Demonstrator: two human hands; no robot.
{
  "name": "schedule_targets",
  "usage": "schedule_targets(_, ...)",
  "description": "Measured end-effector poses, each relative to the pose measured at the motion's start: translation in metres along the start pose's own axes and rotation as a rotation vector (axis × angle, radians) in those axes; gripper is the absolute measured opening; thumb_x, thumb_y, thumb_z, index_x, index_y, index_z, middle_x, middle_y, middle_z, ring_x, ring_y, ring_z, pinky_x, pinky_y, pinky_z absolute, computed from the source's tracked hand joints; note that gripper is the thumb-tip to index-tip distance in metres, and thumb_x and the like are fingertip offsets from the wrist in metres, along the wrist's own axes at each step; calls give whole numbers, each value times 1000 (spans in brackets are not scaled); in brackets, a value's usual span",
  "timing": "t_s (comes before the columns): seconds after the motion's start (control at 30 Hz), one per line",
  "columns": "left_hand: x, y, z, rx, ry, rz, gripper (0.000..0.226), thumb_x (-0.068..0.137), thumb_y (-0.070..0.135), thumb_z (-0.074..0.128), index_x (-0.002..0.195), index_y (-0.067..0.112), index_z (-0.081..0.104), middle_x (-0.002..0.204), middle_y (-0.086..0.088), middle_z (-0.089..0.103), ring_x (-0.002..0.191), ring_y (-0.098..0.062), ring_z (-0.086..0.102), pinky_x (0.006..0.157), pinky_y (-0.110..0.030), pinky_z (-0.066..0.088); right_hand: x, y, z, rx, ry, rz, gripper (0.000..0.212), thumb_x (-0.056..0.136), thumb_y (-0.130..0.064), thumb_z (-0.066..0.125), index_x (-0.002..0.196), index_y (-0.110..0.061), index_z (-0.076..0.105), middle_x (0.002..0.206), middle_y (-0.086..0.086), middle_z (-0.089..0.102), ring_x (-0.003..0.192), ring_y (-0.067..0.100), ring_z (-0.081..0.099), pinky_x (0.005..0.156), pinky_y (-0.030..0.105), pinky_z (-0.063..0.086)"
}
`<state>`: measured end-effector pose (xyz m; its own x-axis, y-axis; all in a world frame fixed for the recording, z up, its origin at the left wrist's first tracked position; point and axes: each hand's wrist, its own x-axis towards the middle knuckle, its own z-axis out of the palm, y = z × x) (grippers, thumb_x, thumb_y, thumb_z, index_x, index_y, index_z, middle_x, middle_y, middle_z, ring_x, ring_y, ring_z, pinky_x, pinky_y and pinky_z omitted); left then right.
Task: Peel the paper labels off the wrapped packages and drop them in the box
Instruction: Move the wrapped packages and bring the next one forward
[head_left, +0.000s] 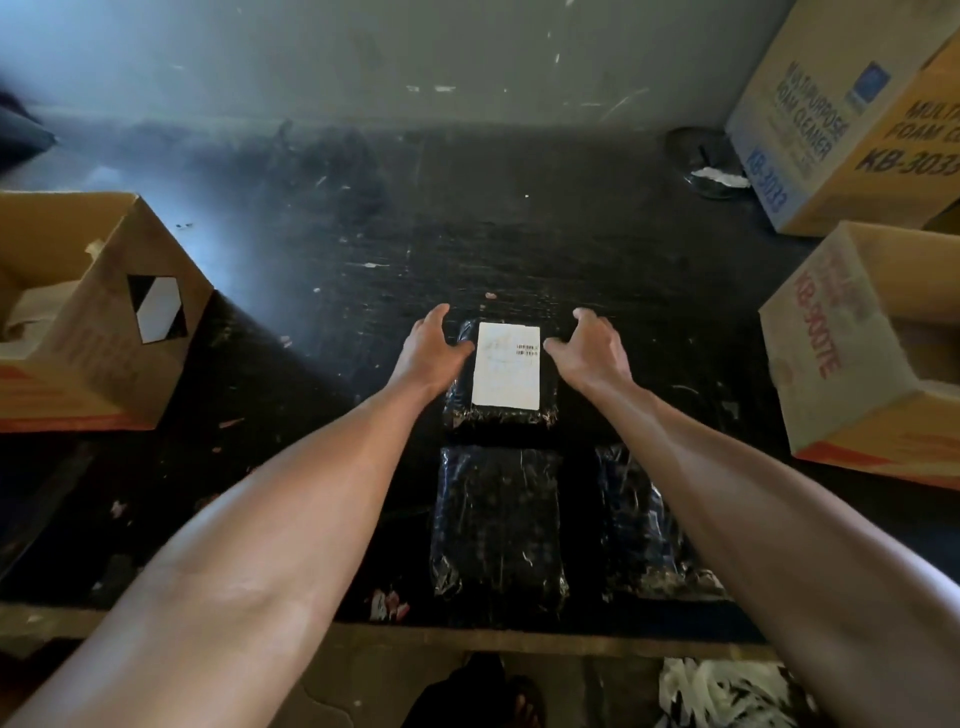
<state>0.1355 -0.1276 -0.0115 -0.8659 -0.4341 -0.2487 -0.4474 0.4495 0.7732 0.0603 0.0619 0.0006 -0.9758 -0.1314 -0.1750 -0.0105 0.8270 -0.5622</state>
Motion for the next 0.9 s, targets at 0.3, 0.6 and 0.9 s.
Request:
schedule_targets(0.3, 65, -6, 33, 9, -126, -88, 72, 91, 28, 65, 153, 21, 30, 152, -3, 41, 136, -22, 43, 109, -36, 34, 67, 0, 55, -112, -121, 29, 60, 94, -30, 68, 147, -11, 46, 145, 11, 51, 132, 25, 51, 103, 37, 46)
schedule_targets(0.6, 100, -22, 50, 80, -244, -94, 88, 85, 26, 74, 155, 22, 21, 157, -2, 32, 142, -22, 34, 114, -48, 34, 109, 7, 73, -187, -149, -131, 35, 93, -18, 64, 128, -17, 67, 135, 8, 57, 128, 24, 50, 102, 36, 44)
schedule_targets(0.9, 100, -34, 54, 100, -236, -10, 89, 86, 27, 73, 156, 21, 17, 161, -2, 25, 146, -22, 25, 117, -47, 28, 118, -1, 71, -148, -181, -196, 18, 92, -13, 70, 109, -11, 76, 120, 3, 73, 111, 13, 68, 86, 22, 49)
